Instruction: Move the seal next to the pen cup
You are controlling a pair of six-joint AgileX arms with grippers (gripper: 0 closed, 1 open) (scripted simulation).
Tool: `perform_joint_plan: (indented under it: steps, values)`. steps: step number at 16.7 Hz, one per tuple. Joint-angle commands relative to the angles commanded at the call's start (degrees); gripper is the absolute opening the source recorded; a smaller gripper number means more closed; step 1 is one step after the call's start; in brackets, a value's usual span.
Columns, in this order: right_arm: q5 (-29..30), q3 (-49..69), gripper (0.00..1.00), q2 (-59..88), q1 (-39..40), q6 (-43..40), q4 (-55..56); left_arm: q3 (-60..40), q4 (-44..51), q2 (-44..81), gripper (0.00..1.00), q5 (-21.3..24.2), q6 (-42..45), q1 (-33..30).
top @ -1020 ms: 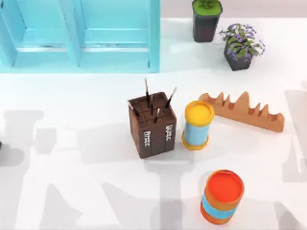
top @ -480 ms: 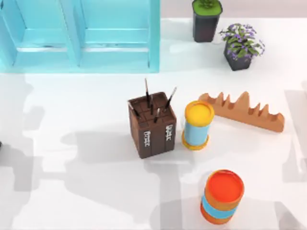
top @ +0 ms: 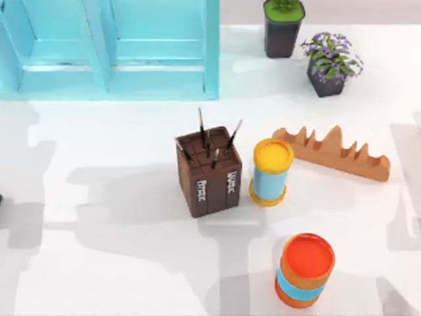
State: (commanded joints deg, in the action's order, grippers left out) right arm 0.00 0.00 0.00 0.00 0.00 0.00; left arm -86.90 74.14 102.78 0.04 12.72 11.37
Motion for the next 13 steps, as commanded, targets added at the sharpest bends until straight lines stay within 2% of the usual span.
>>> perform_joint_plan:
  steps: [5,13]
  values:
    - [0.0,0.0,1.0,0.0,0.0,0.0,0.0,2.3,-2.4,0.3,1.0,0.0,-0.1,-0.2]
    - [0.0,0.0,1.0,0.0,0.0,0.0,0.0,16.5,-21.4,4.8,1.0,0.0,0.2,0.2]
